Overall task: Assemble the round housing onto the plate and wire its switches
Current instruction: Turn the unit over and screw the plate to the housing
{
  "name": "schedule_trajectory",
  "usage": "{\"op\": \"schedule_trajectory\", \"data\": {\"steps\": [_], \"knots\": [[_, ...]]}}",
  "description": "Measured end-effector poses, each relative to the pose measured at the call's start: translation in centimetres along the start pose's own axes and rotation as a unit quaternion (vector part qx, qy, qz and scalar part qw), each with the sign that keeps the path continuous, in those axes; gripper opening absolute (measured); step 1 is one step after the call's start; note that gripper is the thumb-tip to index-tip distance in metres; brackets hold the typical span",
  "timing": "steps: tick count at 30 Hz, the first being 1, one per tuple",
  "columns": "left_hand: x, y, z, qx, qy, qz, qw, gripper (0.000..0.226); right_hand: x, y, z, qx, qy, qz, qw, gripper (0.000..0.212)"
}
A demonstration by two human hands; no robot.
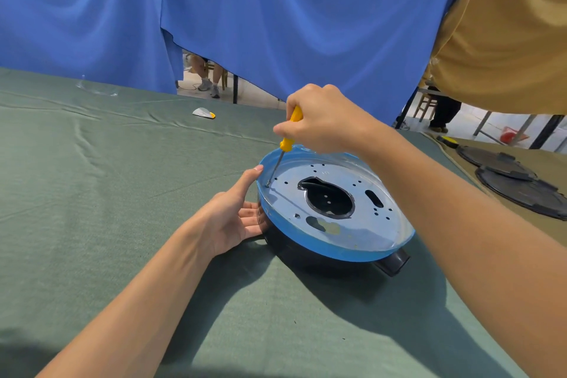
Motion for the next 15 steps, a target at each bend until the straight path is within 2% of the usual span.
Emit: {"op": "schedule_trajectory", "data": {"steps": [3,6,9,11,13,15], "knots": [[-0.1,-0.1,0.0,0.0,0.002,0.003,1.0,0.071,0.5,0.3,0.8,0.055,0.027,0.036,0.997,0.038],[-0.1,-0.1,0.0,0.001,-0.003,0.004,1.0,0.071,0.5,0.2,0.9,0.07,0.034,0.009,0.997,0.045],[0.0,-0.1,0.0,-0.002,-0.002,0.003,1.0,0.071,0.3,0.2,0.5,0.039,0.054,-0.043,0.997,0.026],[0.0,-0.1,0.0,-0.006,-0.002,0.002,1.0,0.071,0.2,0.3,0.0,-0.006,0.058,-0.031,0.998,0.013],[0.0,-0.1,0.0,-0.005,-0.001,0.002,1.0,0.072,0.3,0.4,-0.1,-0.015,0.018,0.004,1.0,0.016],[-0.1,-0.1,0.0,-0.002,-0.001,0.002,1.0,0.072,0.8,0.5,0.1,0.017,-0.007,0.032,0.999,0.025]]}}
Point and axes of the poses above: each hand's wrist, its own y-axis towards the middle knuckle, its own x-axis out of the palm, z = x × y, the point moved 5 cm from there along y, towards the middle knuckle, and after that the axes turned 7 degrees about -x, right-handed, at the moved point
